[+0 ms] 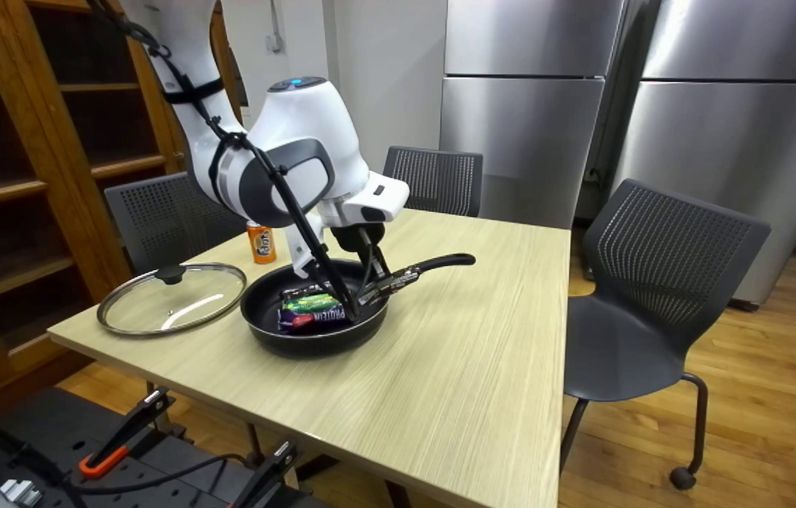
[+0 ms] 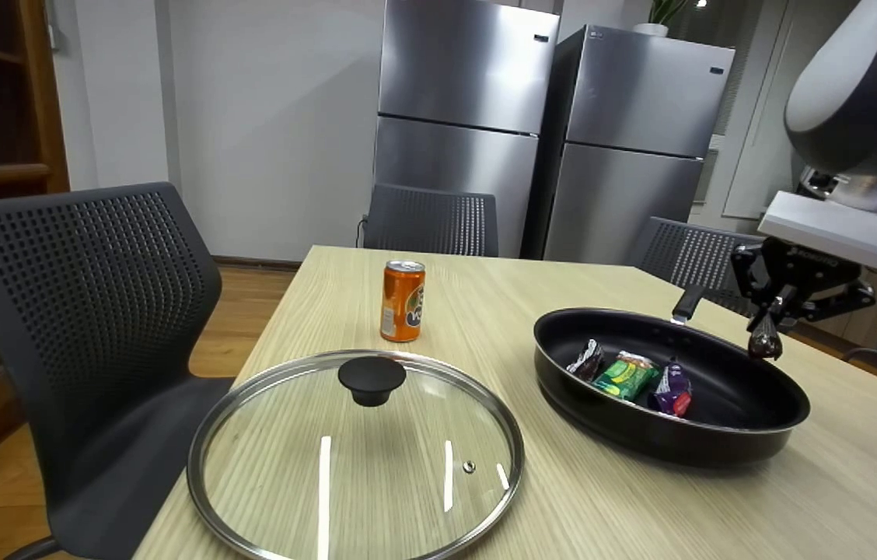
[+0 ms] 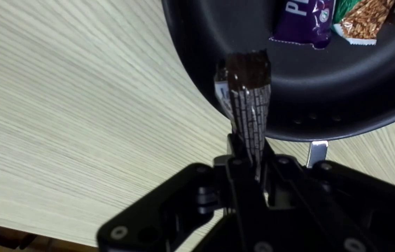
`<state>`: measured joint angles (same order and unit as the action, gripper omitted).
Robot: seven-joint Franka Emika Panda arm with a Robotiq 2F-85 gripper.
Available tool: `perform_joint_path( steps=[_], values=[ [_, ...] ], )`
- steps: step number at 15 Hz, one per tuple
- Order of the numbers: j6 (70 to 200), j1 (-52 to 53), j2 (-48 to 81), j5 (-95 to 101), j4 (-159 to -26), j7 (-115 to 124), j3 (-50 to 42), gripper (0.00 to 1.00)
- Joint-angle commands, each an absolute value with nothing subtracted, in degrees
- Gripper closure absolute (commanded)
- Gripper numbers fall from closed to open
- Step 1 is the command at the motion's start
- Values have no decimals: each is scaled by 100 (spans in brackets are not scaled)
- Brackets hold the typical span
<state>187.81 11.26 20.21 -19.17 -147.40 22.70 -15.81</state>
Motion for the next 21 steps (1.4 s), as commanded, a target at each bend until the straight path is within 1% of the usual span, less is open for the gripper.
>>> perform_joint_path(
  steps=[1,2,8,11,15,21],
  values=[
    [18693,2001,2052,-2250,-14755,2535,-2001,97],
    [18749,2188,2164,-2324,-14727,2572,-2112,97],
    [18695,4353,2215,-3040,-14925,2929,-3279,97],
    [18463,5022,2299,-3298,-14915,3036,-3726,97],
    [17845,5325,2406,-3369,-14753,3224,-4078,97],
    [17114,5162,2488,-3333,-14482,3413,-4133,97]
  ],
)
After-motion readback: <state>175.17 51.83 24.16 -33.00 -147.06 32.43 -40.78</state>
